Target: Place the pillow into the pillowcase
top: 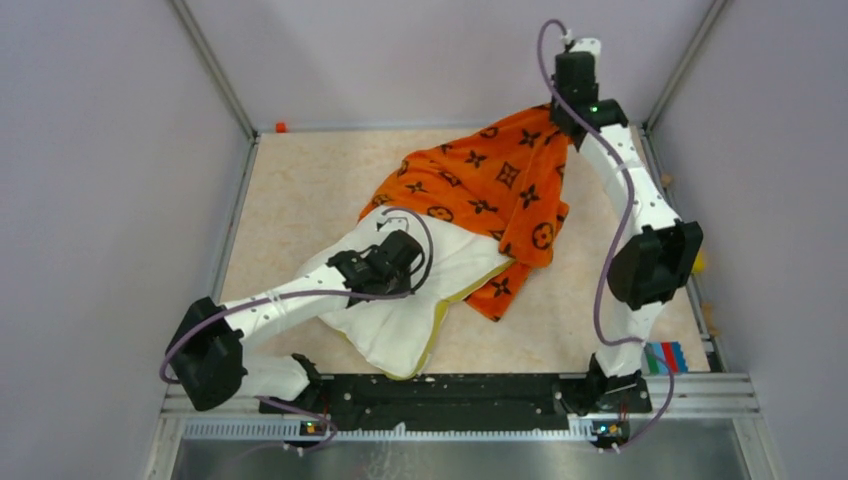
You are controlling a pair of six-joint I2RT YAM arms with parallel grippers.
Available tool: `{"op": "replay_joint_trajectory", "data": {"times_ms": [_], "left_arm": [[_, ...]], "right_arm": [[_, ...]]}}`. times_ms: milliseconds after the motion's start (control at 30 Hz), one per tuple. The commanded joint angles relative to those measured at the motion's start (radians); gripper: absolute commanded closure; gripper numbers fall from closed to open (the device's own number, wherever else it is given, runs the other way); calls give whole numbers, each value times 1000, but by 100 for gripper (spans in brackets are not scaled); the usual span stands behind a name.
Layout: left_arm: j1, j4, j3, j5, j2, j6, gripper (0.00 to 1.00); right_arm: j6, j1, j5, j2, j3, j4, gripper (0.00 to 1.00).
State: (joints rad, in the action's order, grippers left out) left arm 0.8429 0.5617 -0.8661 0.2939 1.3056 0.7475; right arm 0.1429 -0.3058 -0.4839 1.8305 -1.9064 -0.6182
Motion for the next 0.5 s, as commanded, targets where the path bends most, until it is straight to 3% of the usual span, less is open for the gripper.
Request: {"op": "replay_joint_trajectory", "data": {"times_ms": [0, 67, 100, 200, 267, 467], "left_arm": [[-8, 79, 2, 18, -35, -2, 100], [-10, 68, -6, 8, -30, -7, 100], [-13, 62, -10, 0, -25, -9, 100], [-22, 42, -30, -20, -3, -27, 100], [-31, 37, -42, -30, 8, -36, 100], [-121, -40, -14, -163, -23, -65, 100]], "right_arm": [[-26, 195, 30, 231, -221, -67, 94], [52, 233, 37, 355, -422, -249, 70], [70, 230, 51, 382, -496, -313, 65], [53, 145, 8, 264, -360, -262, 41], [66, 81, 4, 135, -213, -219, 36], [180, -119, -1, -328, 411, -37, 38]]}}
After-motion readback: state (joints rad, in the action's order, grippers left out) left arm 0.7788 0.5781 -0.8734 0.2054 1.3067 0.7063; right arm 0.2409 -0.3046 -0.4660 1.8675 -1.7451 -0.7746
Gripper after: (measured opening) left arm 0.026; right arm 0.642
